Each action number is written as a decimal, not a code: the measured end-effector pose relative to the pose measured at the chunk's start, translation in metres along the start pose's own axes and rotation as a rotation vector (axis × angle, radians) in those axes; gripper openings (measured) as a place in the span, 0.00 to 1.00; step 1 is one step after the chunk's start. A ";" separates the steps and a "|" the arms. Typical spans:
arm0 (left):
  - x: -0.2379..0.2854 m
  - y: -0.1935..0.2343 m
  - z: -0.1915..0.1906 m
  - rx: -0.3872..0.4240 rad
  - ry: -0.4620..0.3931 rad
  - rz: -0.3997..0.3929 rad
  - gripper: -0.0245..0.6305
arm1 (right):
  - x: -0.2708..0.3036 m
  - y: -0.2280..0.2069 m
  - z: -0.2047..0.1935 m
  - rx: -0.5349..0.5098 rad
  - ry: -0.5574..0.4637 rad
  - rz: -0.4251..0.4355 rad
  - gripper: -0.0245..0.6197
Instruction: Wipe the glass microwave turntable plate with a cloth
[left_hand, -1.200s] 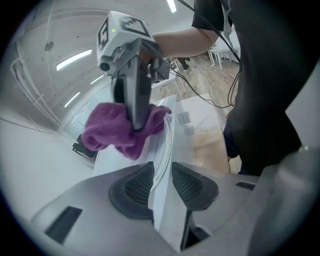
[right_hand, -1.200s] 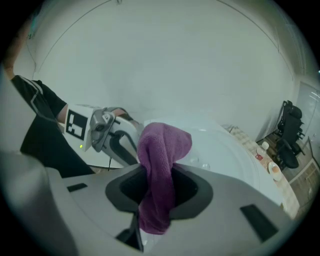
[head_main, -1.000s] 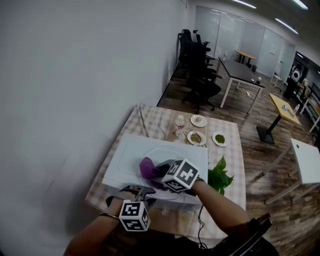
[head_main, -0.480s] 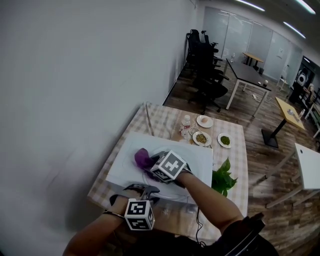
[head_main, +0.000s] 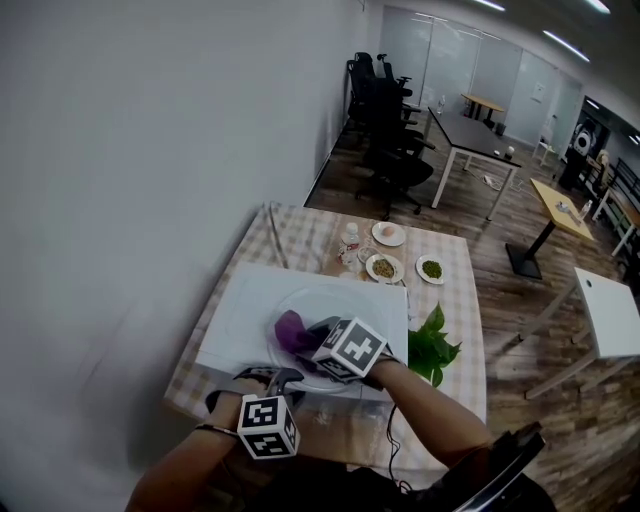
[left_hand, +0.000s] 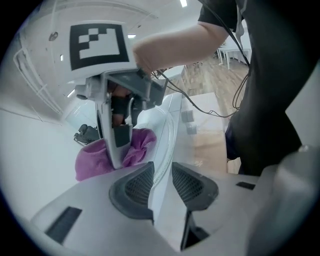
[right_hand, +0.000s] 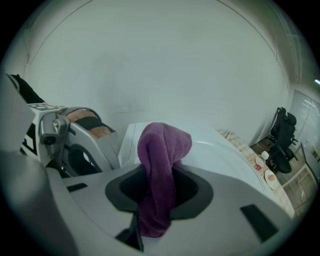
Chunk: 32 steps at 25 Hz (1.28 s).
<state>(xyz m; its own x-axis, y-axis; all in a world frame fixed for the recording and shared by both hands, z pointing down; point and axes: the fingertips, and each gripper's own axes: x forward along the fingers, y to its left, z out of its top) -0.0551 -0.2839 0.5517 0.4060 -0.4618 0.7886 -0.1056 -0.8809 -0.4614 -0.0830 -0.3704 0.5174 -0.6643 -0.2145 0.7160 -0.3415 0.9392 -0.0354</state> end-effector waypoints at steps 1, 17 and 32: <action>0.000 0.000 0.000 0.001 0.000 -0.001 0.23 | -0.004 0.002 -0.005 0.001 0.003 -0.001 0.22; 0.000 0.000 0.000 0.012 -0.009 -0.004 0.23 | -0.064 0.021 -0.069 0.057 0.037 0.006 0.22; 0.001 0.000 0.001 0.017 0.032 -0.013 0.23 | 0.019 -0.043 0.046 0.016 -0.080 -0.049 0.22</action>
<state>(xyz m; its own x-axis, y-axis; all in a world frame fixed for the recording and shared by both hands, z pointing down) -0.0540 -0.2847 0.5524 0.3779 -0.4533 0.8073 -0.0850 -0.8852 -0.4573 -0.1111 -0.4268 0.5004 -0.6976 -0.2811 0.6590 -0.3850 0.9228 -0.0140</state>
